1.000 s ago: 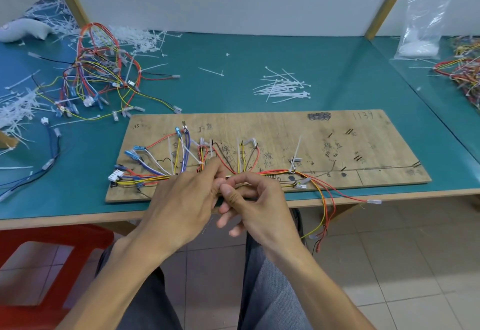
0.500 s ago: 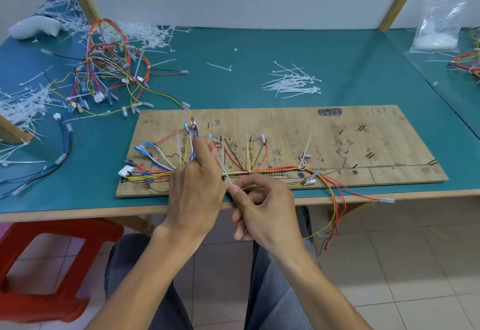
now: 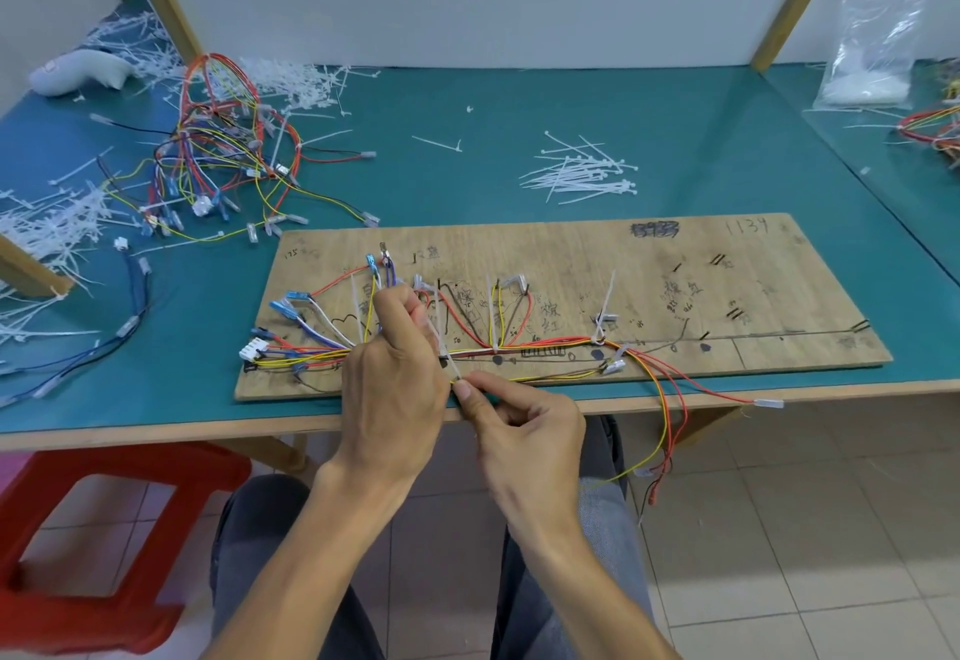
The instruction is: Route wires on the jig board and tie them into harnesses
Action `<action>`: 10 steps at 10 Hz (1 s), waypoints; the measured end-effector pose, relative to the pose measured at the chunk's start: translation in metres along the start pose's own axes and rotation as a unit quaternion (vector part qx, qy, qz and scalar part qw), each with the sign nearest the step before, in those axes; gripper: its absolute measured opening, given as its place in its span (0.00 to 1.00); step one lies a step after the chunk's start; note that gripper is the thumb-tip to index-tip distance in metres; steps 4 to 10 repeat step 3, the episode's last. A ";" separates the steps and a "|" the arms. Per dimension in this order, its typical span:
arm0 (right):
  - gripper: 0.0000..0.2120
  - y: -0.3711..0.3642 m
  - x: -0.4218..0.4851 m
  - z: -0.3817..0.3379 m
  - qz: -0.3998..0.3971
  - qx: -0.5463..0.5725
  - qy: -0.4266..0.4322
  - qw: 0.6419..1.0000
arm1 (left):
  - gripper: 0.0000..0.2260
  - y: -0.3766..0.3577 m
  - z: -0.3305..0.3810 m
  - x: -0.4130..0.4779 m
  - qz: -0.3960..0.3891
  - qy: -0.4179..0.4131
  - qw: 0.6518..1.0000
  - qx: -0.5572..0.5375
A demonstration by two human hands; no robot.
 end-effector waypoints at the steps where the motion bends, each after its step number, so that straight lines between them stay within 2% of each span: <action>1: 0.03 -0.004 0.000 -0.006 -0.042 0.019 -0.029 0.999 | 0.03 0.000 0.002 -0.001 -0.020 -0.023 0.998 0.061; 2: 0.04 0.010 -0.001 -0.031 -0.082 0.046 -0.046 0.994 | 0.04 0.014 -0.005 0.000 -0.002 -0.013 0.998 0.067; 3: 0.08 0.057 0.004 -0.094 -0.035 0.092 0.050 0.994 | 0.09 0.032 -0.017 -0.007 -0.009 -0.004 1.000 0.001; 10: 0.08 0.057 0.004 -0.094 -0.035 0.092 0.050 0.994 | 0.09 0.032 -0.017 -0.007 -0.009 -0.004 1.000 0.001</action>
Point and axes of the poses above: each hand's wrist, its own x-axis towards the middle knuckle, its own y-axis out of the back of the hand, z = x × y, the point moved 10 cm from there along x, towards the middle knuckle, and after that the axes turned 10 degrees about y, right-handed, at the moved point
